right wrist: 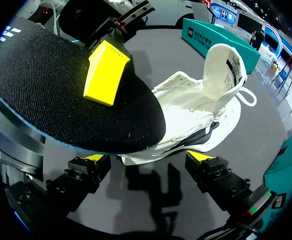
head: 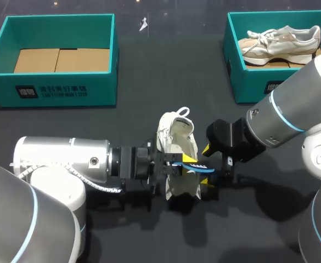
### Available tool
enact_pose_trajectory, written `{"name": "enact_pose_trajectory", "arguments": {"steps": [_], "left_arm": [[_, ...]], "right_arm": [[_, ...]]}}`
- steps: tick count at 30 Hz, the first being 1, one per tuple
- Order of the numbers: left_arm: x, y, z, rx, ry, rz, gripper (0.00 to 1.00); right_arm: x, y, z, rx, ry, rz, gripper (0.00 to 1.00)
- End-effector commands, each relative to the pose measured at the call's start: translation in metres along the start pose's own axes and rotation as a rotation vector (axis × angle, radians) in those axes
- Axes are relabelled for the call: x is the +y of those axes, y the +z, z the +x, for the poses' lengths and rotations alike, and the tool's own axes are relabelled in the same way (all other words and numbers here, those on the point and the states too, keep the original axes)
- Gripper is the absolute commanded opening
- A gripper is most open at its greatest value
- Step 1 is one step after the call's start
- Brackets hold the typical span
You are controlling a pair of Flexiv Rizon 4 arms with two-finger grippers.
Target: Take the shoe out of the shoebox, open the shoe tongue, remove and reinsert the insole, then place the shoe into the shoebox
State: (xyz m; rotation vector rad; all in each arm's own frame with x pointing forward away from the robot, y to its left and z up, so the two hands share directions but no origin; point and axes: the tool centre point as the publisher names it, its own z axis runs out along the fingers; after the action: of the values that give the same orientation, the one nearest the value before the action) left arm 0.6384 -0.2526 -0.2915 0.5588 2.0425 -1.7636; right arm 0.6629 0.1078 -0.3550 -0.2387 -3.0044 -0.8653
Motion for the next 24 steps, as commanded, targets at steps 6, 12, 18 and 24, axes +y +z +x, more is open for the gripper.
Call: {"name": "enact_pose_trajectory", "arguments": {"steps": [6, 12, 18, 24], "left_arm": [[0.01, 0.004, 0.002, -0.04, 0.013, -0.019, 0.0], [0.016, 0.005, 0.001, -0.064, 0.011, -0.03, 0.0], [0.023, 0.006, -0.002, -0.088, 0.001, -0.042, 0.0], [0.03, 0.005, -0.003, -0.096, -0.011, -0.051, 0.0]], "right_arm": [[0.0, 0.0, 0.001, -0.002, 0.0, 0.0, 1.0], [0.0, 0.0, 0.001, -0.002, 0.0, 0.0, 1.0], [0.0, 0.0, 0.001, -0.002, 0.0, 0.0, 1.0], [0.0, 0.0, 0.001, -0.002, 0.0, 0.0, 1.0]]}}
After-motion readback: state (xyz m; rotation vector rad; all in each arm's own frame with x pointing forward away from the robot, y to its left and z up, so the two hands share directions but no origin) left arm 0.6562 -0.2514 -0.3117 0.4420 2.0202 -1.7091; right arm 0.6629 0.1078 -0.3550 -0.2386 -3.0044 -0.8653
